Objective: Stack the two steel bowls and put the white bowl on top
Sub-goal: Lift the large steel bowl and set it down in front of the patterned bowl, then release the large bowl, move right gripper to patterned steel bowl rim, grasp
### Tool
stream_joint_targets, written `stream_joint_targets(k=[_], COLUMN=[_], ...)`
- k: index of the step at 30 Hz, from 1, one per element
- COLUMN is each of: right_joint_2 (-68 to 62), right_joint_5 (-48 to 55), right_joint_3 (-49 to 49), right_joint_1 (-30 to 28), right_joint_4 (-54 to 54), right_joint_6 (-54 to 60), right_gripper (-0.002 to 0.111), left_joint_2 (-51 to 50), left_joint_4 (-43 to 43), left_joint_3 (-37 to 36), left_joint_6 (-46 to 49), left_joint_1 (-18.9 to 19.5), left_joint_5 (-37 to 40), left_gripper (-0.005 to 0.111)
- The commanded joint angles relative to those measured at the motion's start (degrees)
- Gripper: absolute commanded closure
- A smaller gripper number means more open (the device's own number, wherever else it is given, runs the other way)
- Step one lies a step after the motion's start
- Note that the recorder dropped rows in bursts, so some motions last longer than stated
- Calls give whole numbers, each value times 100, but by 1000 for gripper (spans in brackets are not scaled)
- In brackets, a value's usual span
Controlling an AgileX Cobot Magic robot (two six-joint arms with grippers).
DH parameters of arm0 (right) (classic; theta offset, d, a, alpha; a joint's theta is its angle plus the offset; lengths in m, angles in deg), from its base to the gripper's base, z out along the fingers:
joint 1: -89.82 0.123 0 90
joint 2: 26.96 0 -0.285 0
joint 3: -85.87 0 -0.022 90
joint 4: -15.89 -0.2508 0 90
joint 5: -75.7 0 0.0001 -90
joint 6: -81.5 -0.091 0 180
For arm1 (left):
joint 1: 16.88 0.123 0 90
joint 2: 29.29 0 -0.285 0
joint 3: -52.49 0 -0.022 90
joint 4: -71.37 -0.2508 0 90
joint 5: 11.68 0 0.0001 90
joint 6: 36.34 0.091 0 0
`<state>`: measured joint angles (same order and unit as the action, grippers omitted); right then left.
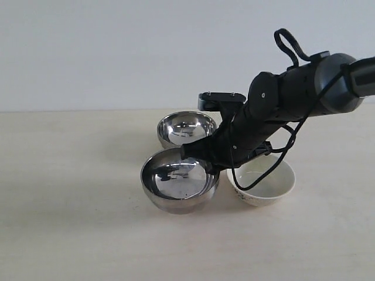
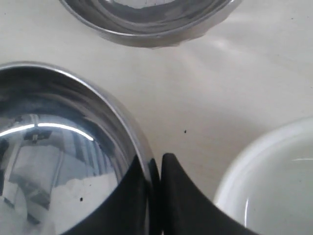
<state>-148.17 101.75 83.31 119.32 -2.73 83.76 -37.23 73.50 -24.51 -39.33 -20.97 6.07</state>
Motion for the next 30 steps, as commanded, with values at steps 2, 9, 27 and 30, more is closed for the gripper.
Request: stream_joint_targets(k=[2,9,27,30], right_joint_2=[-386,-576,-302,-243], right_joint_5=[-272,-455,-255,-254], right_joint_3=[-35,-35,-35,-35], right_joint_1=[-38,-38,-38,-38], right_joint_4=[-21,-329,-137,-7], right_joint_6=[4,-14,-19,-19], right_gripper=[108,108,71,71], left_joint_2=[15,15,15,15], left_joint_4=[-10,-10,-10,-10], left_joint_3=[-22,-22,-22,-22], left_joint_6=[-5,-5,-5,-5], left_joint_1=[15,15,15,15], left_joint_5=[-16,-16,-16,-16], left_gripper=[103,103,103,103])
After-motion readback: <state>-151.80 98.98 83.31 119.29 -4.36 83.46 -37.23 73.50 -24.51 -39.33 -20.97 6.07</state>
